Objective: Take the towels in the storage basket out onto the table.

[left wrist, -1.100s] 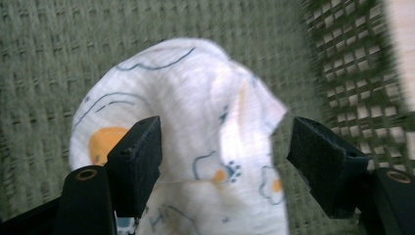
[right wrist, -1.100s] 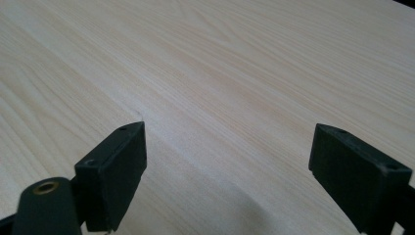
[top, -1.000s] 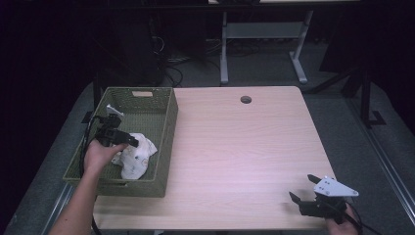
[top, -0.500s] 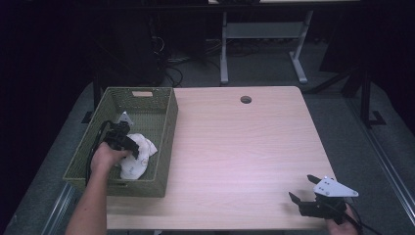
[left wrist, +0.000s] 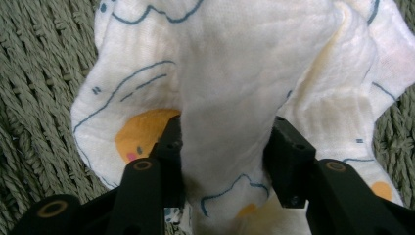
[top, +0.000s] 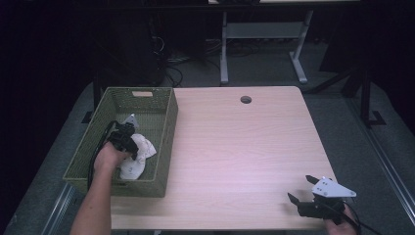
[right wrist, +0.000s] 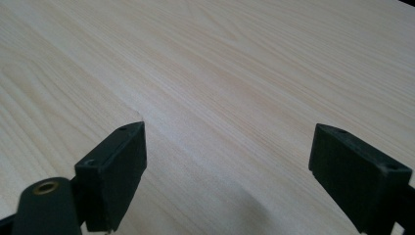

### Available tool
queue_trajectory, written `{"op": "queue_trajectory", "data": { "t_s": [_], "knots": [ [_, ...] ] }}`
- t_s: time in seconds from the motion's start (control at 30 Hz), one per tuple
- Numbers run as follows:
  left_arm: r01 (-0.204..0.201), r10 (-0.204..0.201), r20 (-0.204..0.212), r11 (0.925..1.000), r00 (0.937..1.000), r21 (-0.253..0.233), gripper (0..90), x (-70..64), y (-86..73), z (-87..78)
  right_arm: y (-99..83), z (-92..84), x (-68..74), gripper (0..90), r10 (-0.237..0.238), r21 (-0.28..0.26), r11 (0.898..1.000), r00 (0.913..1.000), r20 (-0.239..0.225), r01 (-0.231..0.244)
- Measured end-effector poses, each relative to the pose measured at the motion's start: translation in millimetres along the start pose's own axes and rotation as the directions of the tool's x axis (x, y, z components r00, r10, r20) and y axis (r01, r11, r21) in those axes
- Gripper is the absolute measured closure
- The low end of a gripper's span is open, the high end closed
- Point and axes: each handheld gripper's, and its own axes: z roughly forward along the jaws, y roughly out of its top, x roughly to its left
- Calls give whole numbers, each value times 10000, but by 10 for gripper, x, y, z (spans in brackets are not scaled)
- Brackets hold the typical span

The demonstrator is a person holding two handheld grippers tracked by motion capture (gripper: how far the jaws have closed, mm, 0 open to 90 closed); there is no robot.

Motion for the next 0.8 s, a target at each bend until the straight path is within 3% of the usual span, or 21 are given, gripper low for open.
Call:
{"op": "queue_trajectory", "data": {
  "t_s": [0.07,0.2,0.4,0.5,0.57,0.63,0.8],
  "knots": [
    [43,-43,-22,10000,10000,-22,669,13,-4,-9,-5,1,-1,137,46,13,10000,10000,0,-46],
    [-64,64,-92,9999,9999,-77,704,13,-13,-23,-6,1,-5,137,71,31,10000,10000,23,-71],
    [200,-143,847,9976,9963,-662,726,127,-69,-160,-20,0,-13,137,125,52,9999,9999,65,-126],
    [210,-109,1089,9955,9940,-921,727,157,-92,-227,-22,2,-21,137,138,41,9999,9999,90,-138],
    [167,26,1398,9905,9902,-1366,727,199,-132,-352,-21,2,-20,137,126,11,9999,9999,104,-126],
    [130,94,1486,9887,9889,-1492,727,210,-141,-381,-20,0,-16,137,137,40,9999,9999,100,-137],
    [261,184,2084,9776,9779,-2090,726,266,-202,-570,-22,9,-11,137,155,67,9999,9998,96,-156]
  ]
}}
